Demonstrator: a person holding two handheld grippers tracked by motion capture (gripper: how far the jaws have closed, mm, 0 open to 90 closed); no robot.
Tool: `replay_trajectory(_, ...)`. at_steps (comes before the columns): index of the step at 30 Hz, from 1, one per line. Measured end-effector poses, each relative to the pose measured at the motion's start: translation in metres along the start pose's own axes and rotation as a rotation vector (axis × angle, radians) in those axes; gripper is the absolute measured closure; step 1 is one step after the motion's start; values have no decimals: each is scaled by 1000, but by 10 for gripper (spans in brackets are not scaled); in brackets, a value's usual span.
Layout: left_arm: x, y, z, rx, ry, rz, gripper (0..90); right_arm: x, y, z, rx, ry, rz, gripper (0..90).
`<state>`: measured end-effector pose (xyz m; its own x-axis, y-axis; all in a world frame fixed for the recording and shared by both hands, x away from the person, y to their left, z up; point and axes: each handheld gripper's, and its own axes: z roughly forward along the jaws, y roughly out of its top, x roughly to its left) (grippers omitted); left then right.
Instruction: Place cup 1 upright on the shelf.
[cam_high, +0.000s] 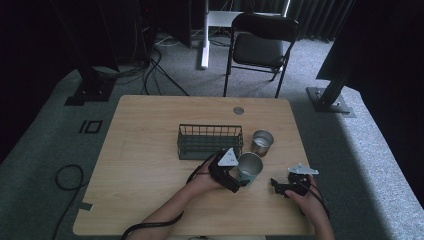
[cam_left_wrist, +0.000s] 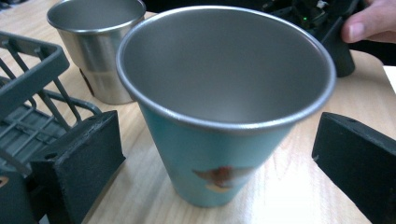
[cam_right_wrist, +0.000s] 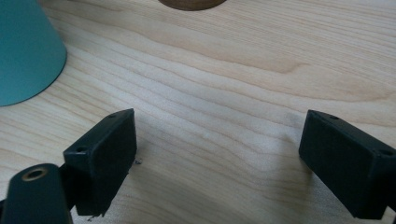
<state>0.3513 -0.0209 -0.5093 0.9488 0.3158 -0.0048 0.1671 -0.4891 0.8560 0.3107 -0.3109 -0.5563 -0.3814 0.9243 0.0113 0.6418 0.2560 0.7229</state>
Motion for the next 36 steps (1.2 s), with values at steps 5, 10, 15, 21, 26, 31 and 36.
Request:
replay_trajectory(5,1,2,5,-17,-5,-15,23,0,0,0,0,0,0,110)
replay_trajectory(10,2,4,10,-27,-12,-20,23,0,0,0,0,0,1,109)
replay_trajectory(15,1,8,17,-26,-19,-10,23,0,0,0,0,0,0,109)
replay_trajectory(21,-1,10,22,-54,13,-3,23,0,0,0,0,0,0,109)
replay_trajectory(26,0,10,25,-61,28,-6,33,0,0,0,0,0,0,109)
replay_trajectory(31,-3,9,25,-86,34,14,103,0,0,0,0,0,0,109)
replay_trajectory(36,-6,11,25,-73,50,16,135,0,0,0,0,0,0,109)
